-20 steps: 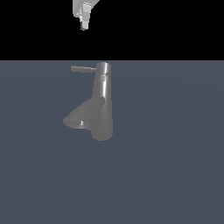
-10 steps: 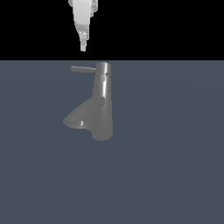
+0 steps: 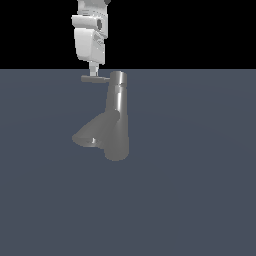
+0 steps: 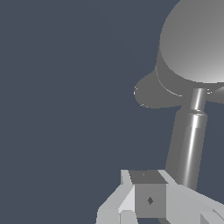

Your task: Turn on the faucet by rotating a designated handle.

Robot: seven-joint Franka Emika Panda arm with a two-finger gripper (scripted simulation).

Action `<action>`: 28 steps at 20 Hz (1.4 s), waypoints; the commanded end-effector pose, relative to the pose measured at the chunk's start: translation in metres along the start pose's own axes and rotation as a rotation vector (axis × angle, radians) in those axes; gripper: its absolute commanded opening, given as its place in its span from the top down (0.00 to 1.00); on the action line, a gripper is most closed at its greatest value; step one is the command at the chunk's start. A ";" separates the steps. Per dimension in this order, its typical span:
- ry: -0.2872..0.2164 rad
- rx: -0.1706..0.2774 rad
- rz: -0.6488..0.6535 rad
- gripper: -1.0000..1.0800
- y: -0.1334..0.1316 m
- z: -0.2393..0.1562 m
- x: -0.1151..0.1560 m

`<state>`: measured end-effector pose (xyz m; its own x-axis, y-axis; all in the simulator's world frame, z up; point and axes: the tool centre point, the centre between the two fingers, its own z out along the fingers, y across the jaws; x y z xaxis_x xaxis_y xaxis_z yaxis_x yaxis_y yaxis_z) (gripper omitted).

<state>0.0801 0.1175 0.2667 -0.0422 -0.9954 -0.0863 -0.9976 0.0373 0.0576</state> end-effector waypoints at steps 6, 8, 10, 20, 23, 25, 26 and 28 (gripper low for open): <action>0.011 0.000 0.097 1.00 -0.013 0.025 -0.006; 0.013 0.000 0.109 1.00 -0.015 0.029 -0.006; 0.014 0.000 0.117 1.00 -0.016 0.031 -0.007; 0.014 0.000 0.118 1.00 -0.005 0.027 -0.009; 0.014 0.000 0.118 1.00 0.003 0.024 -0.011; 0.014 0.000 0.118 1.00 0.009 0.021 -0.012; 0.014 0.000 0.118 1.00 0.012 0.020 -0.013; 0.014 0.000 0.118 1.00 0.018 0.018 -0.014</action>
<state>0.0710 0.1302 0.2563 -0.1622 -0.9843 -0.0693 -0.9860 0.1589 0.0498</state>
